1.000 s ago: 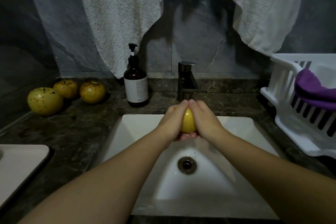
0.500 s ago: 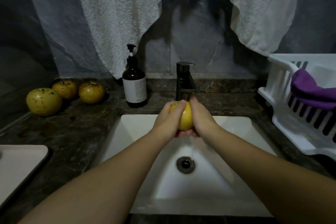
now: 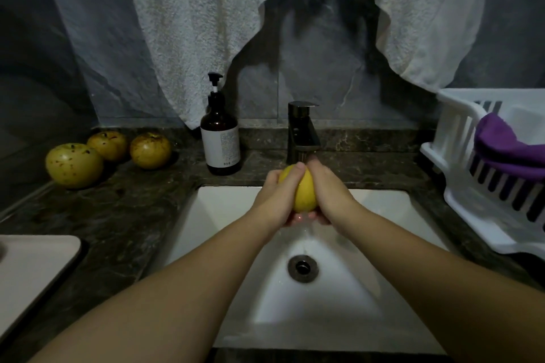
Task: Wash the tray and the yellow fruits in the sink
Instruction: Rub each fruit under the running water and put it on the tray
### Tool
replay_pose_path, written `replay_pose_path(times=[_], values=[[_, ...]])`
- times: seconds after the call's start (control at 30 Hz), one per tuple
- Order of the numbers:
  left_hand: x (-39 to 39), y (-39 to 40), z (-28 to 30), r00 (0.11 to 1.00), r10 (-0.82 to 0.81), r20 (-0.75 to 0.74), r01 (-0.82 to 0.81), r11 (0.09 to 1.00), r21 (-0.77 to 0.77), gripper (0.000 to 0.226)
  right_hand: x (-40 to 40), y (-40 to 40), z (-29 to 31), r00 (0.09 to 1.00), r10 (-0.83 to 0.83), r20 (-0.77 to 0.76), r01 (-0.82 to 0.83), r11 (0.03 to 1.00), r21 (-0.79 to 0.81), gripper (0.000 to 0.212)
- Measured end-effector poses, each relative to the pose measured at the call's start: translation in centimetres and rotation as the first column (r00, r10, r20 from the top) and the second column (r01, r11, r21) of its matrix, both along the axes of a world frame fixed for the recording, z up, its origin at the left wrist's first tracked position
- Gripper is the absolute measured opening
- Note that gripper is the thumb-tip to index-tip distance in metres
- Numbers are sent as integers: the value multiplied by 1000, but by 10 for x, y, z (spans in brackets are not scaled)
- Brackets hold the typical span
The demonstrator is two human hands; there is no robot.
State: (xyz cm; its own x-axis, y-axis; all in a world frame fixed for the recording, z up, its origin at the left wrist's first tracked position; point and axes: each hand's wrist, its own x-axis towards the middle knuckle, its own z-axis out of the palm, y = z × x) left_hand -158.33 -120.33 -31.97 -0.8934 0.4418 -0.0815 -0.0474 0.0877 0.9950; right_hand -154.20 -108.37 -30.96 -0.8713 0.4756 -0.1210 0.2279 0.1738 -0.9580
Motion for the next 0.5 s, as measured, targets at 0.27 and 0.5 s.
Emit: replay_pose_path(times=[0.27,0.5], values=[[-4,-1,1,998,-13,61,12,1000,11,59,0,0,-2,996,48,-69,-28,962,270,50],[-1,3,-3,982,-53,180,29,991,132,54,-4,0,-3,996,8,-87,15,965,263,48]])
